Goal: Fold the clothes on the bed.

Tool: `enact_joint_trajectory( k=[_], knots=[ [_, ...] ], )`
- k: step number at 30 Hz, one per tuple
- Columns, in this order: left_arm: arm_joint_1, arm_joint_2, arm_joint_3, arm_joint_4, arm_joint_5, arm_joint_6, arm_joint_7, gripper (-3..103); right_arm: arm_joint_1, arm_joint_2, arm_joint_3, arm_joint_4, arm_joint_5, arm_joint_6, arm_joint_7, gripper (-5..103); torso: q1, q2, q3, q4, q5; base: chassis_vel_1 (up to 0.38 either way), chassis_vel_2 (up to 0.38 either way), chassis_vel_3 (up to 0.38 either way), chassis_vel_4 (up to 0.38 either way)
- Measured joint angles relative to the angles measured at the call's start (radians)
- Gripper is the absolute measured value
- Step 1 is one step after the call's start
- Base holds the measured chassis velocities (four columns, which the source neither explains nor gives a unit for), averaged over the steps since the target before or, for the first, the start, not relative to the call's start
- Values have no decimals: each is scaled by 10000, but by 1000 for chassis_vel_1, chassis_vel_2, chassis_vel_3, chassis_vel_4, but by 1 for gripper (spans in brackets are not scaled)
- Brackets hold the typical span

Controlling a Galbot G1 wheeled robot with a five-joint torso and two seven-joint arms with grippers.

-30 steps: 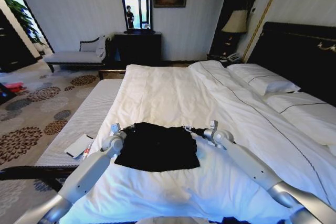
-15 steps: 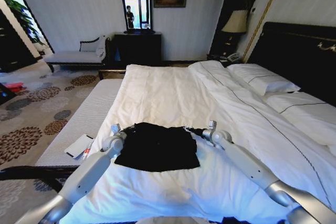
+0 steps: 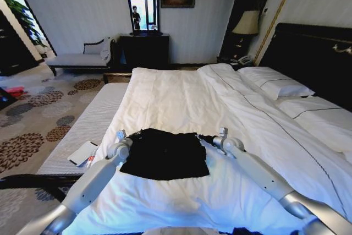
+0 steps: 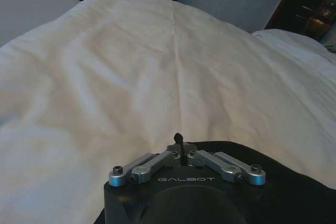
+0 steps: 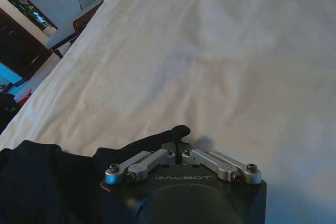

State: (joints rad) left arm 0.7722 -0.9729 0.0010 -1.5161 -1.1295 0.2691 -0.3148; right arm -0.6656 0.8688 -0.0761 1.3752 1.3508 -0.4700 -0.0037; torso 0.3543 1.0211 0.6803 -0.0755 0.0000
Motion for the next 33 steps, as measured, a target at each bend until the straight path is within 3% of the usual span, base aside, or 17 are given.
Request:
enact_joint_trajectory(
  k=[11,17,24,33],
  knots=[
    [121,94,-624,-632,-267,-53,-250,0,-184,-244,574,642,0,87,-55,0,0,0,0,1,0,0,0,0,0],
    [129,336,-1112,-1448,-721,-180,-517,0,-450,-648,1190,1754,-158,761,76,0,0,0,0,0,1,0,0,0,0],
    [254,791,-1572,-2845,-976,-325,-731,0,-1356,-1253,2601,3284,-219,1167,14,0,-1,0,-1,-2,0,0,0,0,0],
    [381,1250,-2141,-3650,-1237,-423,-865,0,-2161,-1784,3826,4194,228,1293,376,0,-1,0,-1,-1,2,0,0,0,0]
  ],
)
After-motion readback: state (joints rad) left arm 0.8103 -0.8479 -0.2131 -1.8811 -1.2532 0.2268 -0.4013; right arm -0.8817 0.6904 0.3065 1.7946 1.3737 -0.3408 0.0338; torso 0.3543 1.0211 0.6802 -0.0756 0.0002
